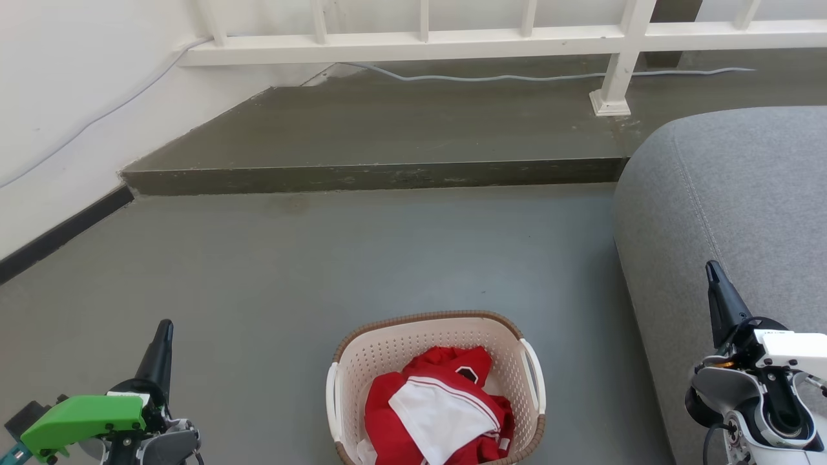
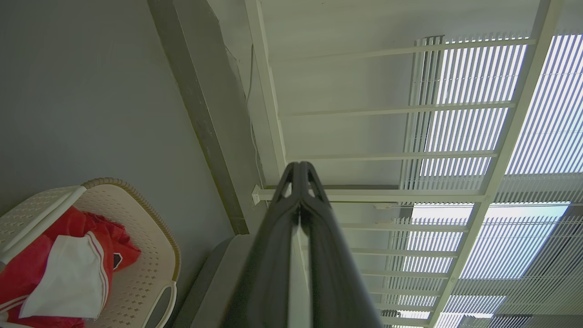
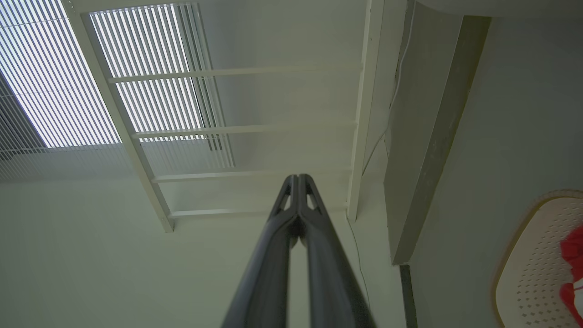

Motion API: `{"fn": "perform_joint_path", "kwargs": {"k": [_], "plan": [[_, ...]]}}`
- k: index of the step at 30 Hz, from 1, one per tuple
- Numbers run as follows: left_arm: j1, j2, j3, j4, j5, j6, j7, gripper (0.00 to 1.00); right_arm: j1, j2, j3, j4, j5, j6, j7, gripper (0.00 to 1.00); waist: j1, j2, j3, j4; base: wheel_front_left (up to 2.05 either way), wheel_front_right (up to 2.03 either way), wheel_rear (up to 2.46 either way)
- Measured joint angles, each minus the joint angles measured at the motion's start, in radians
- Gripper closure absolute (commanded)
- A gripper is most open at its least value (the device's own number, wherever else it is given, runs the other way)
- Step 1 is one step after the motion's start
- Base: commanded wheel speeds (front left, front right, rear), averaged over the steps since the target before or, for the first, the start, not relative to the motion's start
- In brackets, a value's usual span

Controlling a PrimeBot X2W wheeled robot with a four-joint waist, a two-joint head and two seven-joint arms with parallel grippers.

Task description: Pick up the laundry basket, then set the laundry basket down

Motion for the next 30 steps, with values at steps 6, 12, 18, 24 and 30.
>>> {"fn": "perform_joint_path", "kwargs": {"k": [6, 12, 18, 24, 30], "plan": [[0.000, -0.001, 0.001, 0.001, 0.000, 0.000, 0.000, 1.00, 0.000, 0.000, 0.000, 0.000, 0.000, 0.000, 0.000, 1.00, 0.0000, 0.0000, 0.000, 0.000, 0.00, 0.00, 0.00], [-0.001, -0.003, 0.001, 0.002, 0.000, 0.000, 0.000, 1.00, 0.000, 0.000, 0.000, 0.001, 0.000, 0.000, 0.000, 1.00, 0.0000, 0.0000, 0.000, 0.000, 0.00, 0.00, 0.00], [-0.001, -0.005, 0.002, 0.002, 0.000, 0.000, 0.004, 1.00, 0.000, 0.001, -0.001, 0.001, 0.000, 0.000, 0.000, 1.00, 0.0000, 0.0000, 0.000, 0.000, 0.00, 0.00, 0.00], [-0.001, -0.006, 0.002, 0.002, 0.000, 0.000, 0.004, 1.00, 0.000, 0.001, -0.001, 0.001, 0.000, 0.000, 0.000, 1.00, 0.0000, 0.0000, 0.000, 0.000, 0.00, 0.00, 0.00], [-0.001, -0.007, 0.002, 0.002, 0.000, 0.000, 0.004, 1.00, 0.000, 0.001, -0.002, 0.001, 0.000, 0.000, 0.000, 1.00, 0.0000, 0.0000, 0.000, 0.000, 0.00, 0.00, 0.00]]}}
